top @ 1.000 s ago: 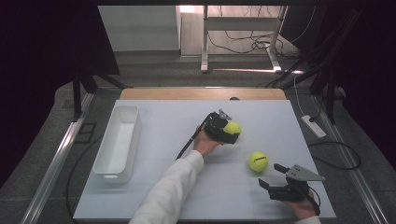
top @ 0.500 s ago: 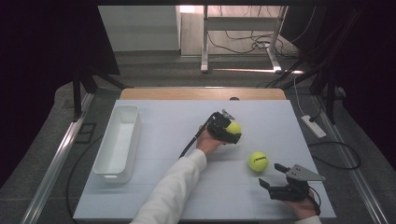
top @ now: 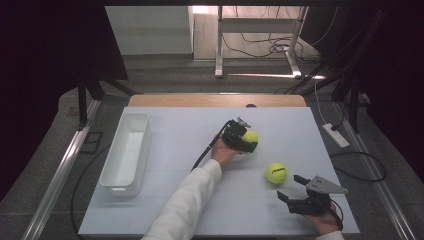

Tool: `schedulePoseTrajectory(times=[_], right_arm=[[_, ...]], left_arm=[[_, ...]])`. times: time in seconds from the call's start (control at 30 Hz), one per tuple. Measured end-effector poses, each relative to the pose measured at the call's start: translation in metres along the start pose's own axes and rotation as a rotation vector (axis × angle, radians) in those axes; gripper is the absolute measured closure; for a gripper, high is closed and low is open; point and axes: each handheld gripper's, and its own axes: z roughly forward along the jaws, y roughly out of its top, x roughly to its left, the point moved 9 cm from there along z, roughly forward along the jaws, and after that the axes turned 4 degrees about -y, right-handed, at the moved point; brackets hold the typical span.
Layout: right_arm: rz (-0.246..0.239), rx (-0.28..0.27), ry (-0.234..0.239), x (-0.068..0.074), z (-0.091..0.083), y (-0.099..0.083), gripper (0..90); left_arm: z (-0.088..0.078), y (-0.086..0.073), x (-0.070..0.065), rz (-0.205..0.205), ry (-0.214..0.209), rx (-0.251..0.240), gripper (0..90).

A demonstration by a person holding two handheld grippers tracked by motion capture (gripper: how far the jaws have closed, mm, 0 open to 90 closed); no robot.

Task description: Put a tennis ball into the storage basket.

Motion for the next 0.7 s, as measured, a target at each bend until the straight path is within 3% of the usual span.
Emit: schedulePoseTrajectory(times=[0.17, 0.3, 0.7], right_arm=[[0.001, 0.000, -0.001, 0.000, -0.001, 0.000, 11.4], [0.001, 0.000, -0.003, -0.001, -0.001, 0.000, 11.4], [0.001, 0.000, -0.007, -0.001, -0.001, 0.000, 11.4]], left_arm=[[-0.001, 0.001, -0.002, 0.010, 0.012, 0.009, 26.1], [-0.004, 0.002, -0.002, 0.042, 0.051, 0.015, 26.6], [-0.021, 0.008, -0.005, 0.034, 0.031, -0.025, 26.8]])
